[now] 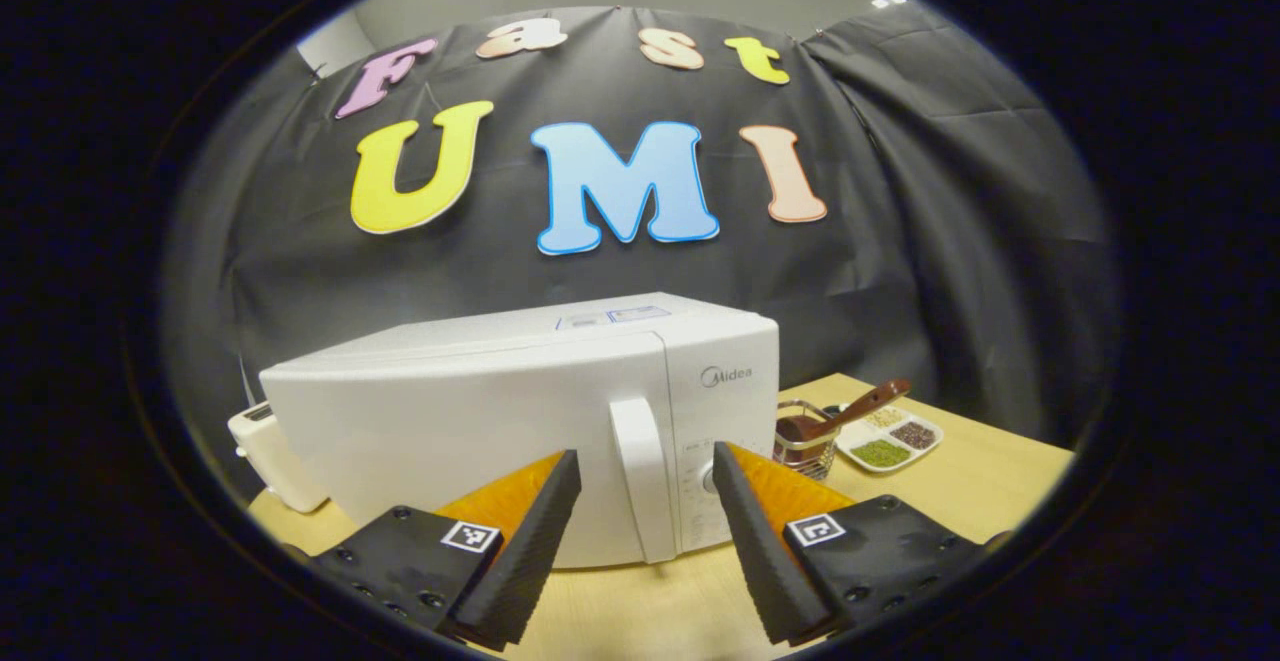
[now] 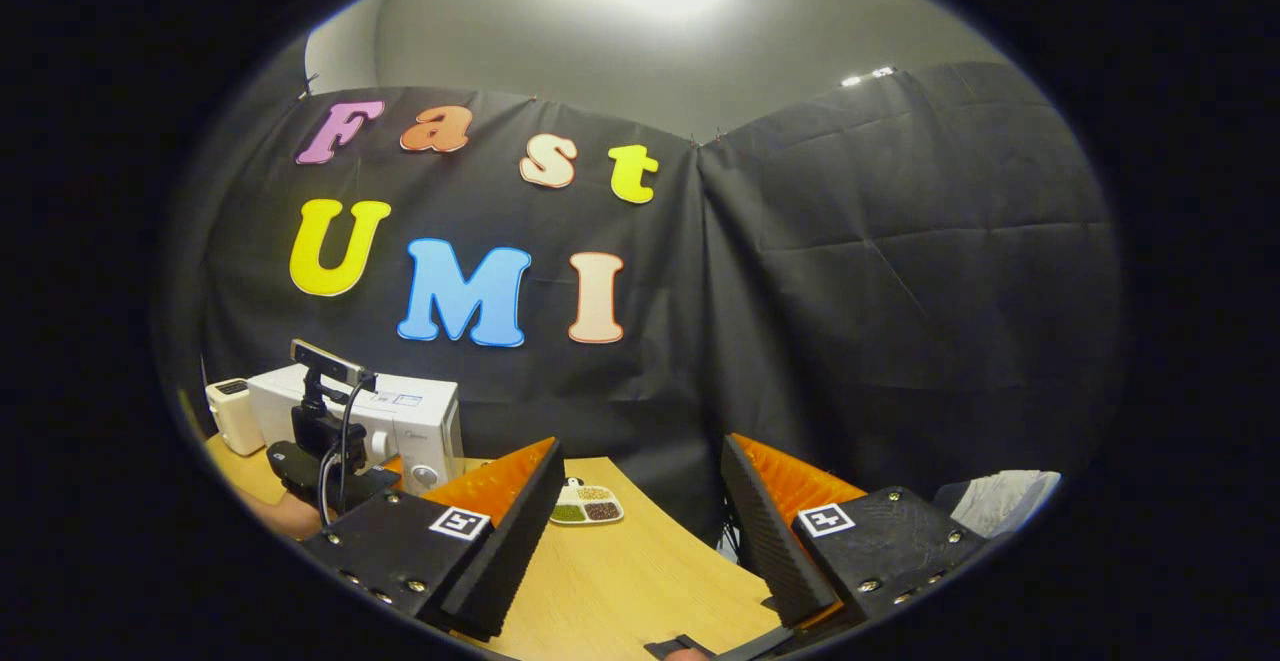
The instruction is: Open the microwave oven with the left hand, put the food in, and close the microwave oven.
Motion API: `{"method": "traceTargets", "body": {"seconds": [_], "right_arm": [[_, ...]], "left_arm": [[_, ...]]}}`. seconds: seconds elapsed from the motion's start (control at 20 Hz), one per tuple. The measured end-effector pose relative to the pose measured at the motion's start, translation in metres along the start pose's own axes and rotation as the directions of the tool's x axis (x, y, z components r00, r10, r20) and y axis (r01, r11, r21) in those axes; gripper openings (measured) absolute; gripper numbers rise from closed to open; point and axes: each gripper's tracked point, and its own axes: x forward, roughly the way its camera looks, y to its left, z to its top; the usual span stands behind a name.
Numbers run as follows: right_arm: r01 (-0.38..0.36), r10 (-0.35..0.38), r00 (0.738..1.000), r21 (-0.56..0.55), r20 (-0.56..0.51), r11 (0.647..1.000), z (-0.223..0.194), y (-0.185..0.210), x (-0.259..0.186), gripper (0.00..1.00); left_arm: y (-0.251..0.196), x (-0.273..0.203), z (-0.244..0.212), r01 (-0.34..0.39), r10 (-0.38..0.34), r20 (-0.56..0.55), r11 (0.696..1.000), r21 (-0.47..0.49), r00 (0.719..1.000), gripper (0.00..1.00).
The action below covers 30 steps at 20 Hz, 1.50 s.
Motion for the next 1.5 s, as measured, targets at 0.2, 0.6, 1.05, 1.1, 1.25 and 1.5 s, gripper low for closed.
{"method": "traceTargets", "body": {"seconds": [0.2, 0.6, 1.05, 1.1, 1.25, 1.5], "right_arm": [[0.021, -0.021, 1.000, -0.005, -0.003, 1.000, 0.004, -0.006, -0.004, 0.96], [-0.012, 0.011, 1.000, -0.017, -0.018, 1.000, -0.003, 0.003, -0.008, 0.96], [-0.161, 0.162, 0.987, 0.018, -0.015, 0.987, -0.006, 0.040, -0.003, 0.96], [-0.191, 0.192, 0.981, 0.025, -0.011, 0.981, -0.006, 0.046, -0.002, 0.96], [-0.302, 0.302, 0.953, 0.051, 0.003, 0.952, -0.006, 0.067, -0.004, 0.96], [-0.492, 0.491, 0.871, 0.094, 0.030, 0.866, -0.003, 0.097, -0.016, 0.96]], "left_arm": [[-0.009, 0.015, -0.010, 0.010, -0.010, -0.028, 1.000, 0.015, 1.000, 0.67], [-0.002, 0.014, -0.010, -0.021, 0.018, -0.047, 0.998, -0.055, 0.999, 0.24], [0.004, -0.071, -0.025, -0.063, 0.060, -0.053, 0.996, -0.061, 0.997, 0.14], [0.006, -0.080, -0.027, -0.054, 0.050, -0.059, 0.996, -0.068, 0.997, 0.14], [0.017, -0.113, -0.030, -0.051, 0.044, -0.074, 0.995, -0.089, 0.996, 0.14], [0.047, -0.173, -0.044, -0.130, 0.123, -0.101, 0.989, -0.064, 0.987, 0.14]]}}
